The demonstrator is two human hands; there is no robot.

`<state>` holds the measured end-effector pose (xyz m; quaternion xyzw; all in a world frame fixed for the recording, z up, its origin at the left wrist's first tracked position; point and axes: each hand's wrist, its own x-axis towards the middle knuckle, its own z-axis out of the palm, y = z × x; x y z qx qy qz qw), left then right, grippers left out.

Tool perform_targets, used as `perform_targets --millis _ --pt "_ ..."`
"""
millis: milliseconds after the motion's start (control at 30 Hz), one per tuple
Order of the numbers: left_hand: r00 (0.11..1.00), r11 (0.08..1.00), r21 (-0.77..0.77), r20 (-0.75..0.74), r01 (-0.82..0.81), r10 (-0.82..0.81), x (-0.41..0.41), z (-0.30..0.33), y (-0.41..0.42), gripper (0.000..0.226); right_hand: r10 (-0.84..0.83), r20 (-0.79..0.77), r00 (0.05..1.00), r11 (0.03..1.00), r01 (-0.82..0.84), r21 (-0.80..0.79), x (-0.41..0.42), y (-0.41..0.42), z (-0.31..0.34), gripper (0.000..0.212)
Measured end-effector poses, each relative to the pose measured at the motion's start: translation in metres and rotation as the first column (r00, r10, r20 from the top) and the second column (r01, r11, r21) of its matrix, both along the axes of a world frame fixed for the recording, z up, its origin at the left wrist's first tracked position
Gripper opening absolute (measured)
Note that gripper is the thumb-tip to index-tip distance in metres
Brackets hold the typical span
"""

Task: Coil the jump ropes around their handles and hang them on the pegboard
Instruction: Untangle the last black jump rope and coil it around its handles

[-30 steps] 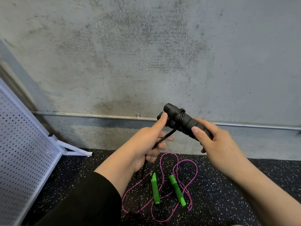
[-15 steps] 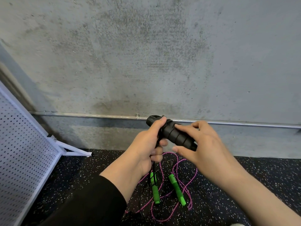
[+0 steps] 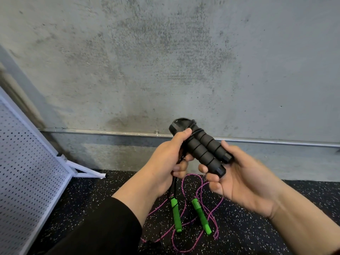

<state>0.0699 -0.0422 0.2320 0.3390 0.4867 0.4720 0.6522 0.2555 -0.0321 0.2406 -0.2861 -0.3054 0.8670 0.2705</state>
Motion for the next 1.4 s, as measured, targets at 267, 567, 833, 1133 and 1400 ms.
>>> perform_targets --millis 267,567,833,1133,1400 --pt "0.978 0.998 -0.013 -0.198 0.062 -0.064 0.000 0.002 -0.010 0.069 -0.426 0.268 0.864 0.857 0.289 0.427 0.003 0.003 0.007 0.024" --pt "0.988 0.995 -0.095 -0.155 0.000 -0.015 0.001 0.002 -0.009 0.084 -0.602 0.563 0.566 0.479 -0.308 0.822 0.001 -0.003 -0.001 0.040" --pt "0.998 0.989 -0.140 -0.038 -0.057 0.052 0.006 0.000 -0.008 0.061 -0.685 0.593 0.423 0.317 -0.560 0.766 -0.002 -0.005 -0.013 0.059" --pt "0.996 0.995 -0.035 -0.030 -0.089 0.088 0.007 0.001 -0.006 0.041 -0.245 0.455 0.856 0.925 0.066 0.374 0.005 -0.006 0.005 0.052" --pt "0.996 0.999 -0.007 -0.087 0.032 -0.033 0.007 0.003 -0.009 0.040 0.007 0.135 0.991 0.999 -0.003 -0.033 0.010 -0.003 0.000 0.060"
